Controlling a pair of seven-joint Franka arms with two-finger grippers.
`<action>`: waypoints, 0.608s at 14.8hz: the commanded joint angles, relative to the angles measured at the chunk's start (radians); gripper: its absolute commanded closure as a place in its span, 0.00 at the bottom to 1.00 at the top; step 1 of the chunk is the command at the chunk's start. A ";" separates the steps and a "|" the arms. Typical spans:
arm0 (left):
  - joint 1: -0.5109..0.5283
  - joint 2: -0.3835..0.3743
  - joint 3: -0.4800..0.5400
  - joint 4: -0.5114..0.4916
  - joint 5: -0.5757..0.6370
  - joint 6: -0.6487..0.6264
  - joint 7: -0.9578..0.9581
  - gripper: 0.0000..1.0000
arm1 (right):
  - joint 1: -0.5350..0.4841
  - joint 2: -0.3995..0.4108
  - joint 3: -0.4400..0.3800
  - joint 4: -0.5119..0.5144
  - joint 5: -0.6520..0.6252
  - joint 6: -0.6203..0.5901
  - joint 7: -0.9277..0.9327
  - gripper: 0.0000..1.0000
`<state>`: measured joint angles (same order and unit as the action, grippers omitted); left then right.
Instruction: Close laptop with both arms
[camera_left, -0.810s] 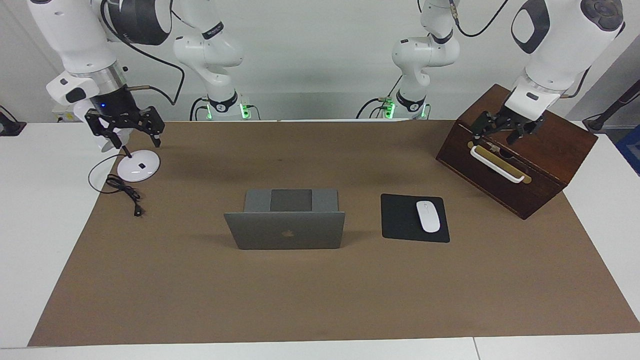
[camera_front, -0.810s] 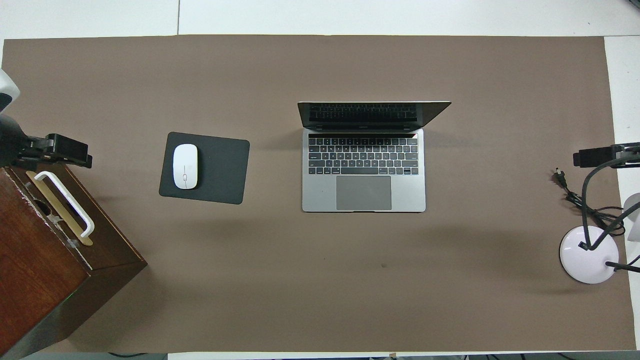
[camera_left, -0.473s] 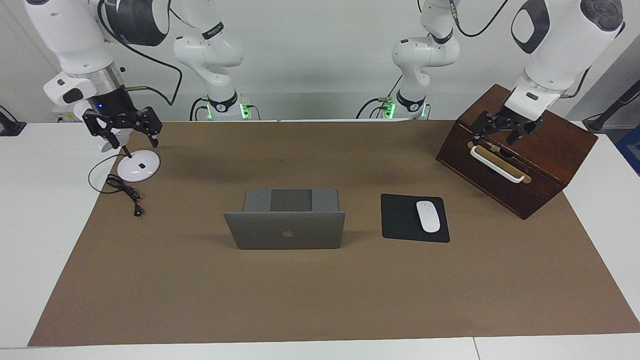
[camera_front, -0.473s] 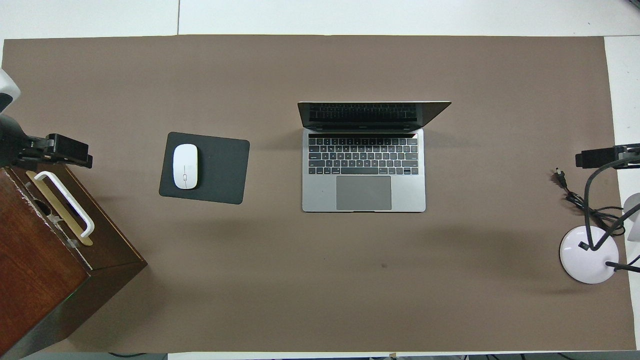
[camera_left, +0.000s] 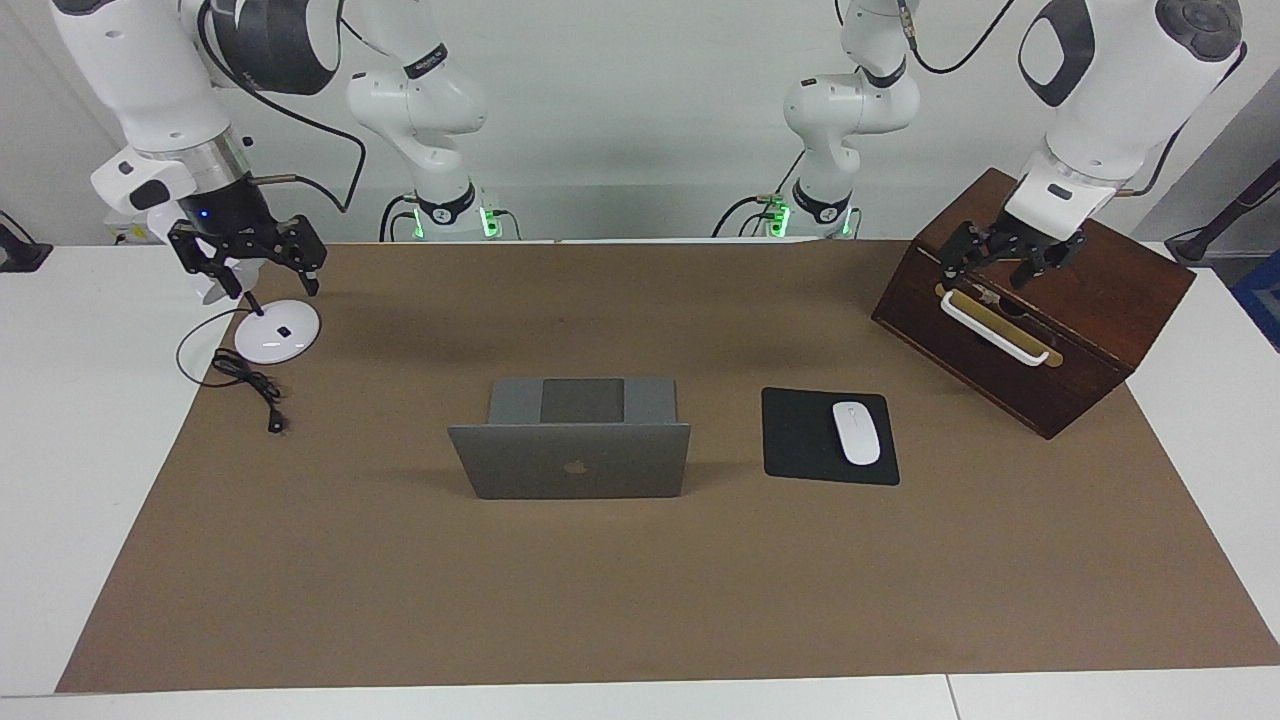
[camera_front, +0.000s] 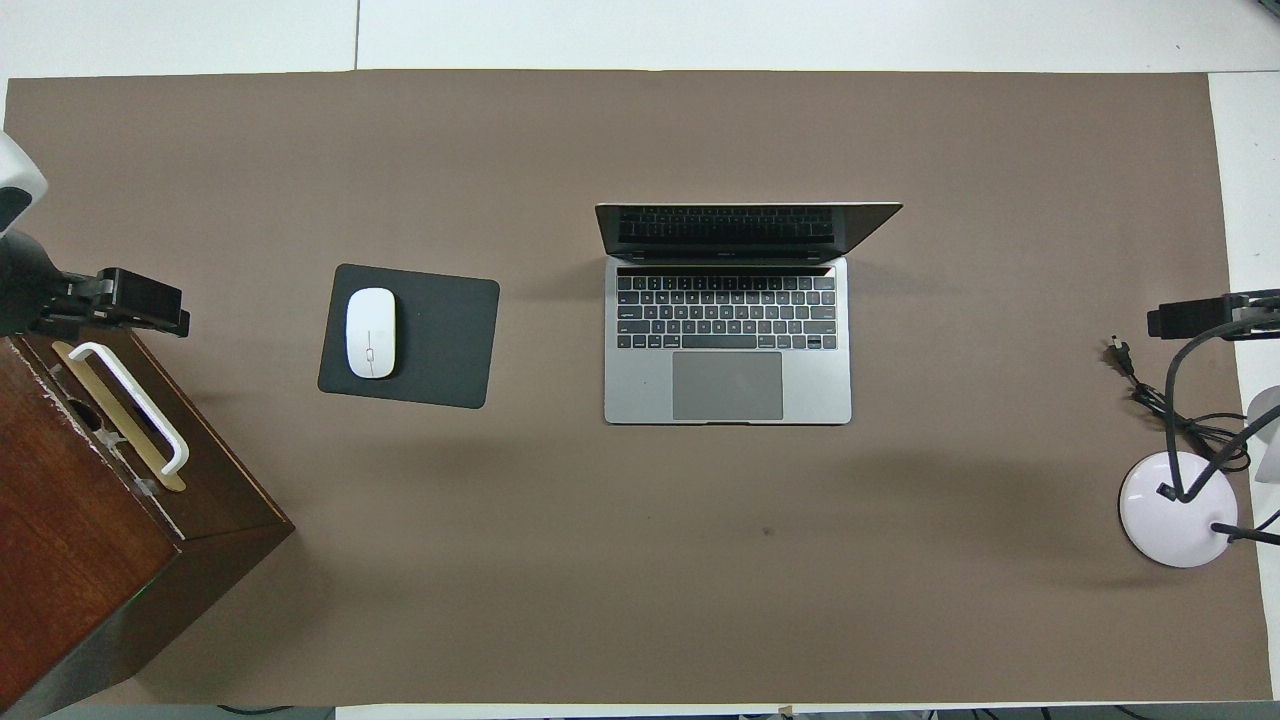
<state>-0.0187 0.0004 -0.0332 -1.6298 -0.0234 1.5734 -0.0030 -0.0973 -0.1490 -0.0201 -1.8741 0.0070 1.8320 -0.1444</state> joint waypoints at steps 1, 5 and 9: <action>-0.007 -0.020 0.002 -0.019 0.011 0.010 -0.009 0.00 | -0.004 -0.009 0.005 -0.016 0.004 0.012 -0.015 0.00; -0.007 -0.020 0.002 -0.019 0.011 0.004 -0.011 0.00 | -0.007 -0.009 0.005 -0.019 0.004 0.018 -0.017 0.00; -0.007 -0.020 0.002 -0.019 0.011 0.007 -0.020 0.00 | -0.007 0.002 0.005 -0.017 0.004 0.033 -0.018 0.00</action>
<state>-0.0189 0.0000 -0.0335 -1.6298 -0.0234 1.5734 -0.0036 -0.0969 -0.1478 -0.0190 -1.8759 0.0070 1.8333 -0.1444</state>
